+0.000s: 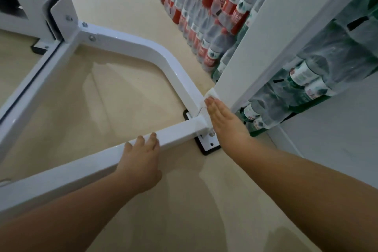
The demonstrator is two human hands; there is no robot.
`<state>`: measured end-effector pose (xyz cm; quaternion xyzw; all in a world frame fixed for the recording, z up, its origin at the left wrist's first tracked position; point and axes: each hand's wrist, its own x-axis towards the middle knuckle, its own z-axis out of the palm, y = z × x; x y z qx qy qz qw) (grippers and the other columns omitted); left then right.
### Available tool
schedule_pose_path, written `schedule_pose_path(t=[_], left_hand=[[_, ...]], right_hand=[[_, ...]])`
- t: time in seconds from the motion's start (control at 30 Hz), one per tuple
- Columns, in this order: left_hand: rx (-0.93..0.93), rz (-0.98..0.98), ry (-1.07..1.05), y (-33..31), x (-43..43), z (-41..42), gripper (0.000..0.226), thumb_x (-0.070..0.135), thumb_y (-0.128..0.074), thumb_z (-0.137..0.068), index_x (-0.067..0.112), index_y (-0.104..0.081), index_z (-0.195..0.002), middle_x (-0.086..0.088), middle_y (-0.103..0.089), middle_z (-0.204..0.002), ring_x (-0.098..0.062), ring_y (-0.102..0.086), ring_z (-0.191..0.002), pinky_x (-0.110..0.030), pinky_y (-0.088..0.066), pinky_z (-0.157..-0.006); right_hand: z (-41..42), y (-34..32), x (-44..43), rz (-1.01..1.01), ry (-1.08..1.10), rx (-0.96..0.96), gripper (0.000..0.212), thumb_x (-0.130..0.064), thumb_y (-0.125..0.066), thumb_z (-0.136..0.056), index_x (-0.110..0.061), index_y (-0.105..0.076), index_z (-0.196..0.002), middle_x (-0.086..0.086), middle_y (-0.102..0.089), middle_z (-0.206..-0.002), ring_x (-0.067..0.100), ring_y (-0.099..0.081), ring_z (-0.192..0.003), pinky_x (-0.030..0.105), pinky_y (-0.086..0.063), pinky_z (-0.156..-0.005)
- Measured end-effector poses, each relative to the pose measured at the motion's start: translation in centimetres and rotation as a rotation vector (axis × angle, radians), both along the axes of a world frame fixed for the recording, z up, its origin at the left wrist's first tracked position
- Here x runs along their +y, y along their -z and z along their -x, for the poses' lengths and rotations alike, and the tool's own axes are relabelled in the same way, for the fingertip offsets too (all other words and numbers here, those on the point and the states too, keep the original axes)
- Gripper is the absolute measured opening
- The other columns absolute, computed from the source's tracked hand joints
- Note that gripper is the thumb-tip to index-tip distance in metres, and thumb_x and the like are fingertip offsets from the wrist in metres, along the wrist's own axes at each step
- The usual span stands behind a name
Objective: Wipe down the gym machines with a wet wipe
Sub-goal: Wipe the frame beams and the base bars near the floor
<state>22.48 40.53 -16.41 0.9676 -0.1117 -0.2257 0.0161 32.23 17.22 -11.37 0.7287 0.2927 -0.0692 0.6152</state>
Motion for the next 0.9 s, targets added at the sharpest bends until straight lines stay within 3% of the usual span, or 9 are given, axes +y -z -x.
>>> schedule_pose_path(t=[0.07, 0.17, 0.3, 0.4, 0.57, 0.63, 0.77, 0.83, 0.9], left_hand=[[-0.04, 0.012, 0.022, 0.4, 0.5, 0.1, 0.088, 0.057, -0.049, -0.089, 0.014, -0.015, -0.158, -0.007, -0.004, -0.167, -0.033, -0.02, -0.145, -0.05, -0.028, -0.114], [-0.085, 0.078, 0.036, 0.4, 1.6, -0.4, 0.08, 0.054, -0.052, -0.088, 0.02, -0.027, -0.156, -0.001, -0.016, -0.167, -0.028, -0.03, -0.14, -0.045, -0.034, -0.109], [-0.089, 0.141, 0.032, 0.9, 3.2, -1.1, 0.078, 0.053, -0.055, -0.086, 0.033, -0.029, -0.156, 0.012, -0.017, -0.166, -0.02, -0.032, -0.14, -0.039, -0.036, -0.107], [-0.103, 0.136, 0.038, 1.5, 3.7, -1.0, 0.082, 0.056, -0.057, -0.082, 0.036, -0.028, -0.156, 0.015, -0.017, -0.166, -0.02, -0.033, -0.139, -0.04, -0.037, -0.104], [-0.161, 0.116, 0.038, 3.2, 4.3, -0.5, 0.086, 0.056, -0.064, -0.065, 0.032, -0.048, -0.147, 0.008, -0.044, -0.155, -0.025, -0.053, -0.121, -0.043, -0.048, -0.086], [-0.165, 0.123, 0.047, 3.3, 4.2, -0.5, 0.088, 0.055, -0.062, -0.068, 0.033, -0.043, -0.15, 0.011, -0.037, -0.159, -0.024, -0.048, -0.127, -0.043, -0.045, -0.09], [-0.159, 0.14, 0.025, 3.1, 4.1, -0.4, 0.088, 0.055, -0.06, -0.073, 0.036, -0.033, -0.155, 0.014, -0.024, -0.164, -0.023, -0.039, -0.136, -0.043, -0.038, -0.097], [-0.169, 0.133, 0.022, 3.2, 4.1, -0.3, 0.087, 0.054, -0.062, -0.069, 0.035, -0.04, -0.152, 0.013, -0.032, -0.161, -0.024, -0.045, -0.131, -0.043, -0.042, -0.093], [-0.196, 0.138, 0.019, 3.4, 4.2, -0.3, 0.086, 0.053, -0.062, -0.065, 0.033, -0.048, -0.147, 0.01, -0.043, -0.156, -0.025, -0.053, -0.122, -0.042, -0.046, -0.085]], right_hand=[[0.4, 1.0, 0.7, -0.11, 0.07, 0.05, 0.081, -0.045, -0.032, -0.105, 0.009, 0.001, -0.156, 0.034, 0.009, -0.163, 0.054, 0.014, -0.15, 0.066, 0.018, -0.116], [0.4, 3.9, 2.8, -0.592, 0.38, 0.235, 0.066, -0.025, -0.023, -0.106, 0.006, 0.004, -0.158, 0.027, 0.011, -0.166, 0.04, 0.009, -0.155, 0.049, 0.007, -0.126], [0.9, 6.8, 4.3, -1.165, 0.764, 0.446, 0.085, -0.031, -0.043, -0.102, 0.0, 0.012, -0.158, 0.017, 0.027, -0.165, 0.031, 0.024, -0.153, 0.041, 0.013, -0.124], [2.4, 8.0, 3.7, -1.24, 0.638, 0.517, 0.1, -0.038, -0.053, -0.096, -0.003, 0.016, -0.158, 0.014, 0.033, -0.163, 0.028, 0.031, -0.151, 0.048, 0.008, -0.126], [4.5, 9.9, 4.7, -1.121, 0.24, 0.65, 0.111, -0.043, -0.057, -0.089, -0.011, 0.026, -0.155, 0.01, 0.034, -0.163, 0.023, 0.033, -0.15, 0.041, 0.015, -0.124], [2.5, 9.8, 3.7, -1.102, 0.281, 0.561, 0.113, -0.041, -0.061, -0.087, -0.011, 0.024, -0.156, 0.009, 0.031, -0.165, 0.025, 0.028, -0.152, 0.041, 0.014, -0.125], [0.4, 8.9, 3.1, -1.225, 0.618, 0.389, 0.109, -0.043, -0.06, -0.089, -0.009, 0.016, -0.159, 0.01, 0.027, -0.166, 0.026, 0.027, -0.153, 0.044, 0.008, -0.127], [2.4, 8.9, 5.1, -1.268, 0.615, 0.438, 0.111, -0.044, -0.06, -0.09, -0.007, 0.02, -0.157, 0.012, 0.033, -0.163, 0.028, 0.033, -0.15, 0.046, 0.011, -0.126], [5.1, 9.2, 7.2, -1.27, 0.461, 0.576, 0.111, -0.043, -0.059, -0.09, -0.007, 0.022, -0.156, 0.012, 0.036, -0.162, 0.027, 0.036, -0.148, 0.044, 0.017, -0.124]])
